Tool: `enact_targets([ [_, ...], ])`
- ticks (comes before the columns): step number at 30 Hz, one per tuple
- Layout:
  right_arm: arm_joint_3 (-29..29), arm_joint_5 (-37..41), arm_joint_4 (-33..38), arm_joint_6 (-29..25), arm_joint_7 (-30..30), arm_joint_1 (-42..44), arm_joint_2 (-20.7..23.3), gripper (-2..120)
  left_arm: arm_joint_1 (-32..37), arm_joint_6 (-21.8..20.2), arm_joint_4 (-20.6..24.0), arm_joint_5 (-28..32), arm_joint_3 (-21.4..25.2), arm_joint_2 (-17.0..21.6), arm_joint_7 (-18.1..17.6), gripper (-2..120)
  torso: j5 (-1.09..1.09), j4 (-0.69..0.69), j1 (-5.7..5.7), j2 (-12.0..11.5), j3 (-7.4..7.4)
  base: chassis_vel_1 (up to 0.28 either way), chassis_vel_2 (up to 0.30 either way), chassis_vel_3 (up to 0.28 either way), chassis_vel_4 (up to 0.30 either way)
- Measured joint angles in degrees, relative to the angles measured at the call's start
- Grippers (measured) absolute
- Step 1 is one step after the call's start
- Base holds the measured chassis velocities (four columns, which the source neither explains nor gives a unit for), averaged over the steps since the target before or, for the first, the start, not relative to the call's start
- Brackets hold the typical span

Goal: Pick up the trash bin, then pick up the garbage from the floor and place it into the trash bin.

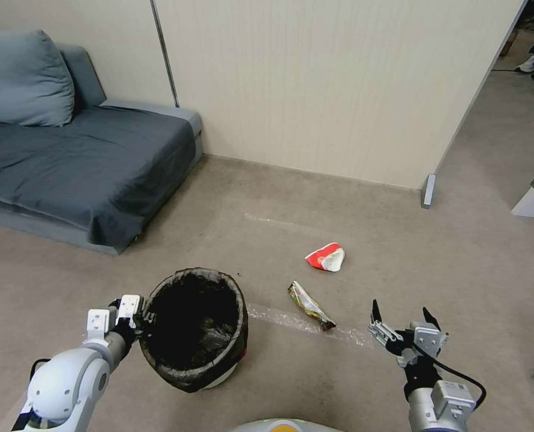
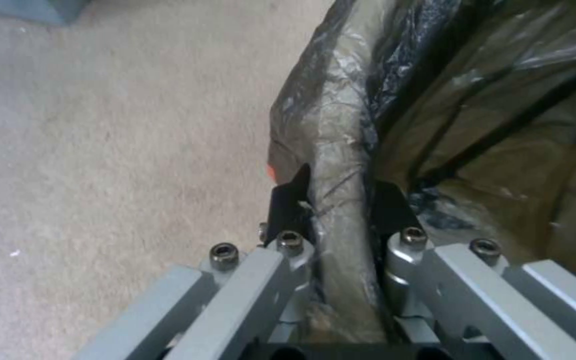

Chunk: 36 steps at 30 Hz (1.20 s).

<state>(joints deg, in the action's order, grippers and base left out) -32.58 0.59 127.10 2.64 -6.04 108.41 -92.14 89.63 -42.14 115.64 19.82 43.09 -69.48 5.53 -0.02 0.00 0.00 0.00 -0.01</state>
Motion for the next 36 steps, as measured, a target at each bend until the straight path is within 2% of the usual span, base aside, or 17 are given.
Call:
enact_targets([
  [7, -0.97, 0.47, 1.05, 0.37, -0.13, -0.17, 0.0, 100, 1.89, 0.0, 4.88, 2.12, 1.34, -0.91, -1.93, 2, 0.02, 0.0, 0.0, 0.0, 0.0, 0.0, 0.0, 0.0, 0.0],
  [10, -1.56, 0.66, 1.65, 0.56, -0.13, -0.17, 0.0, 100, 2.64, 0.0, 9.04, 4.88, 1.92, -1.26, -4.49, 2, 0.02, 0.0, 0.0, 0.0, 0.0, 0.0, 0.0, 0.0, 0.0],
  [11, -1.56, 0.66, 1.65, 0.56, -0.13, -0.17, 0.0, 100, 2.64, 0.0, 9.04, 4.88, 1.92, -1.26, -4.49, 2, 0.02, 0.0, 0.0, 0.0, 0.0, 0.0, 0.0, 0.0, 0.0],
  [14, -2.02, 0.87, 2.2, 0.7, -0.11, -0.16, 0.0, 100, 3.35, 0.0, 13.36, 6.89, 2.38, -1.4, -5.91, 2, 0.02, -0.01, 0.0, 0.0, 0.0, 0.0, 0.0, 0.0, 0.0],
  [15, -2.02, 0.87, 2.2, 0.7, -0.11, -0.16, 0.0, 100, 3.35, 0.0, 13.36, 6.89, 2.38, -1.4, -5.91, 2, 0.02, -0.01, 0.0, 0.0, 0.0, 0.0, 0.0, 0.0, 0.0],
  [16, -2.33, 1.06, 2.46, 0.82, -0.06, -0.16, 0.0, 100, 3.96, 0.0, 15.65, 7.59, 2.6, -1.46, -6.84, 2, 0.03, 0.0, 0.0, 0.0, 0.0, 0.0, 0.0, 0.0, 0.0],
  [18, -2.54, 1.13, 2.56, 0.99, 0.11, -0.18, 0.0, 100, 4.44, 0.0, 17.02, 8.29, 2.68, -1.55, -7.65, 2, 0.02, 0.0, 0.0, 0.0, 0.0, 0.0, 0.0, 0.0, 0.0],
  [25, -3.58, 1.64, 2.5, 2.81, 4.25, -1.07, 0.37, 100, 7.57, 0.59, 22.43, 9.71, 3.73, -2.47, -9.25, 2, 0.02, 0.0, 0.0, 0.0, 0.01, 0.0, 0.0, 0.0, 0.0],
  [26, -4.09, 2.12, 1.87, 4.88, 7.15, -2.76, 1.69, 100, 8.77, 0.65, 23.98, 9.9, 3.95, -2.57, -9.41, 2, 0.02, 0.0, 0.0, 0.0, 0.01, 0.0, 0.0, 0.0, 0.0],
  [27, -4.09, 2.12, 1.87, 4.88, 7.15, -2.76, 1.69, 100, 8.77, 0.65, 23.98, 9.9, 3.95, -2.57, -9.41, 2, 0.02, 0.0, 0.0, 0.0, 0.01, 0.0, 0.0, 0.0, 0.0],
  [29, -4.02, 3.58, 0.83, 6.77, 8.05, -5.03, 4.88, 100, 9.18, 0.65, 25.02, 9.94, 3.98, -2.57, -9.92, 2, 0.03, 0.0, 0.0, 0.0, 0.01, 0.0, 0.0, 0.0, 0.0],
  [30, -3.54, 5.61, -0.16, 8.3, 8.21, -7.47, 7.85, 100, 9.29, 0.65, 25.89, 9.99, 3.97, -2.52, -10.59, 2, 0.02, 0.01, 0.0, 0.0, 0.01, 0.0, 0.0, 0.0, 0.0],
  [31, -3.54, 5.61, -0.16, 8.3, 8.21, -7.47, 7.85, 100, 9.29, 0.65, 25.89, 9.99, 3.97, -2.52, -10.59, 2, 0.02, 0.01, 0.0, 0.0, 0.01, 0.0, 0.0, 0.0, 0.0],
  [34, -1.12, 13.77, -4.08, 13.16, 8.15, -15.85, 14.65, 100, 9.5, 0.47, 27.67, 10.37, 3.84, -1.81, -12.67, 2, 0.04, 0.0, 0.0, 0.0, 0.01, 0.0, 0.0, 0.0, 0.0],
  [36, 0.06, 16.37, -5.81, 13.96, 8.08, -18.52, 16.38, 100, 9.66, 0.29, 27.84, 10.68, 3.84, -1.38, -13.46, 2, 0.02, 0.0, 0.0, 0.0, 0.01, 0.0, 0.0, 0.0, 0.0],
])
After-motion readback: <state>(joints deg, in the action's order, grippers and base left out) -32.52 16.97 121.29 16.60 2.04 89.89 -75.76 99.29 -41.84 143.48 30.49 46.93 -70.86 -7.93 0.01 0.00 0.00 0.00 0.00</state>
